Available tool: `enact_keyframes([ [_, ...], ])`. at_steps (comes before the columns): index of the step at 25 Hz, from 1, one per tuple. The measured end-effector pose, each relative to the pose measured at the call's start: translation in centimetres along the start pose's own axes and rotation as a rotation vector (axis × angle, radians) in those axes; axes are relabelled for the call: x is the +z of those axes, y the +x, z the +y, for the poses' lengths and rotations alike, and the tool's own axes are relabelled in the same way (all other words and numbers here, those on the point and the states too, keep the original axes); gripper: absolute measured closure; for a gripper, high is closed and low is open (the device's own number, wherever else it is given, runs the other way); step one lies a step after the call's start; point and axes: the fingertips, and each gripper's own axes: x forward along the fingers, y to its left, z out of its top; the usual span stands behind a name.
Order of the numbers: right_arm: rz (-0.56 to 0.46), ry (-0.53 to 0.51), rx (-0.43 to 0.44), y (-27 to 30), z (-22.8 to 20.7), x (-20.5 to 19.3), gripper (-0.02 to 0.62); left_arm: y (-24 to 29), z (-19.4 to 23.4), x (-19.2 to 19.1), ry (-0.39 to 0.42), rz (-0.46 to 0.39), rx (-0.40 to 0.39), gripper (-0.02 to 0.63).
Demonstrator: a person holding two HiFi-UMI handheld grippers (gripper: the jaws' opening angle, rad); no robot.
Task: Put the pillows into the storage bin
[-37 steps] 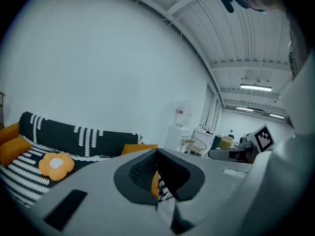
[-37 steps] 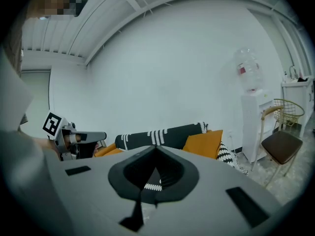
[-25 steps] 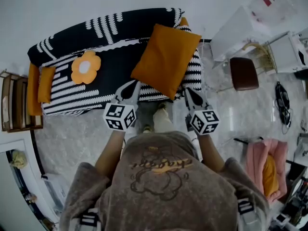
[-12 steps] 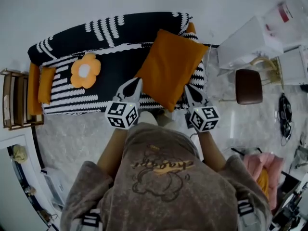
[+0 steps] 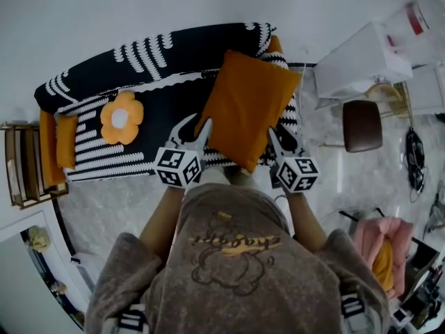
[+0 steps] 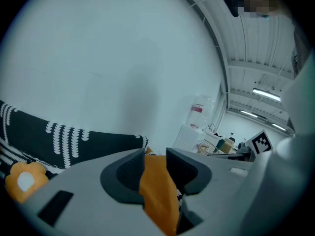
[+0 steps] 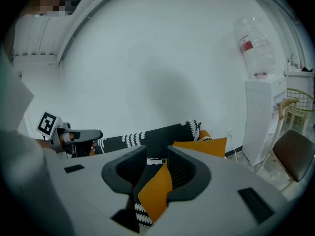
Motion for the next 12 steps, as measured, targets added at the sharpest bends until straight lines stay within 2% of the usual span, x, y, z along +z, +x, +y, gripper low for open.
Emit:
enact_keyframes([
  [3, 0.025, 0.041, -0.014, 2.4, -1.7, -0.9, 0.406, 3.1, 1.5, -0.6, -0.011, 0.046, -0.037, 0.356],
  [5, 0.057, 0.077, -0.026, 4.3, -3.2, -2.4, 0.296, 5.7, 2.7, -2.1, -0.025, 0.097, -0.06, 0.288],
  [8, 0.114, 0.122, -0.052, 7.4, -5.9, -5.6, 0.188, 9.8, 5.2, -5.6, -0.048, 0.189, -0.074, 0.247],
  [12, 0.191, 0.156, -0.108, 11.3, -9.8, -10.4, 0.132, 14.8, 8.9, -10.7, -0.078, 0.282, -0.08, 0.221],
])
